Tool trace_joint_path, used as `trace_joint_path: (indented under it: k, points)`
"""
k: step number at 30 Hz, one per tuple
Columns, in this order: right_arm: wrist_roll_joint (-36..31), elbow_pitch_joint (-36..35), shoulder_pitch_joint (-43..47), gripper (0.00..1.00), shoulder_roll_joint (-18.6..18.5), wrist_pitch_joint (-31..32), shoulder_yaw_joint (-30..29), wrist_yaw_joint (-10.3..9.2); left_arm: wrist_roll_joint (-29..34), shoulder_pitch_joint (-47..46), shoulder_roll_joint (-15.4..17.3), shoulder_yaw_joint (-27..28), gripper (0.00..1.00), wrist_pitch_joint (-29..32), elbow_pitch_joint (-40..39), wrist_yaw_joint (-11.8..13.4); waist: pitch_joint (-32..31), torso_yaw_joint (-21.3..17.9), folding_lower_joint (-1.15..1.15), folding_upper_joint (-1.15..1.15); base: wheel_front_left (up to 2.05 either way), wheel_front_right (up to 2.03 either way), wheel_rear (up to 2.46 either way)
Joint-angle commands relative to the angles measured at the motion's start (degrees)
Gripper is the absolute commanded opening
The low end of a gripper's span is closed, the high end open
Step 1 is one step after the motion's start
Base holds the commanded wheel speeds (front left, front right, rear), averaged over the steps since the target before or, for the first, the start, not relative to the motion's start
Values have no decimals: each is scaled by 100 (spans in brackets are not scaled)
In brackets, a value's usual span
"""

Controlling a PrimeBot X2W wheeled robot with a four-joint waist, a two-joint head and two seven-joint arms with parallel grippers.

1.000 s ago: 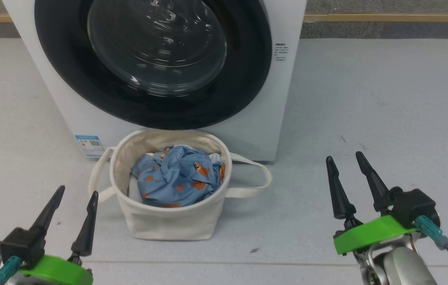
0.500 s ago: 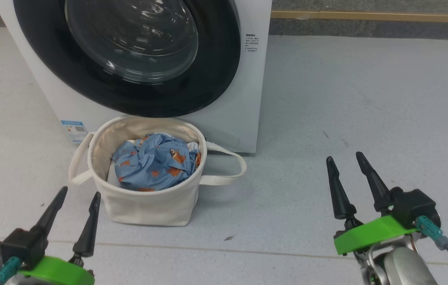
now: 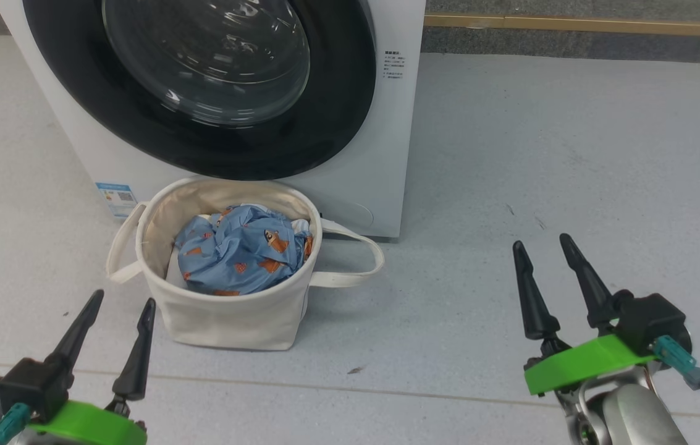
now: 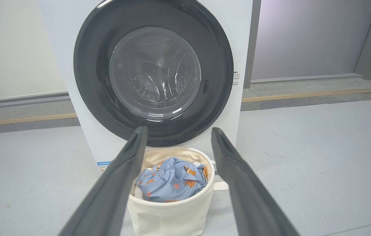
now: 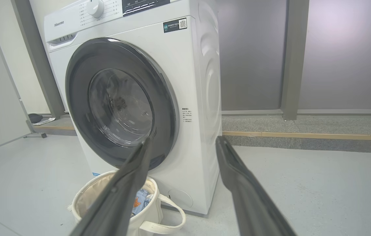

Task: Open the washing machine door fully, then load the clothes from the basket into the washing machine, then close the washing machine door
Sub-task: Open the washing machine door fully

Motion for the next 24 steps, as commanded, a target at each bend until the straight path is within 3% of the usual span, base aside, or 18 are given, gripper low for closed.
trace_joint_path:
  k: [1,20,21,22,23,24]
  points:
    - [-6,-225,-230,100,-10,-71,85,1,14,-354,197,250,100,-86,-116,4,2,-1,0,0,0,0,0]
    - [175,-180,-363,100,-10,-71,-31,1,-77,-324,70,175,100,-141,-250,2,86,68,0,0,0,0,0]
    - [216,-198,-409,94,-10,-71,-43,1,-83,-327,62,180,100,-145,-274,5,113,76,0,0,0,0,0]
    - [317,-212,-456,31,-10,-71,-61,1,-87,-328,54,188,100,-150,-299,14,147,86,0,0,0,0,0]
    - [464,-211,-510,9,-10,-71,-70,1,-85,-331,51,192,100,-154,-321,19,183,95,0,0,0,0,0]
    - [621,-201,-575,0,-10,-71,-87,1,-87,-330,45,198,100,-160,-342,23,219,103,0,0,0,0,0]
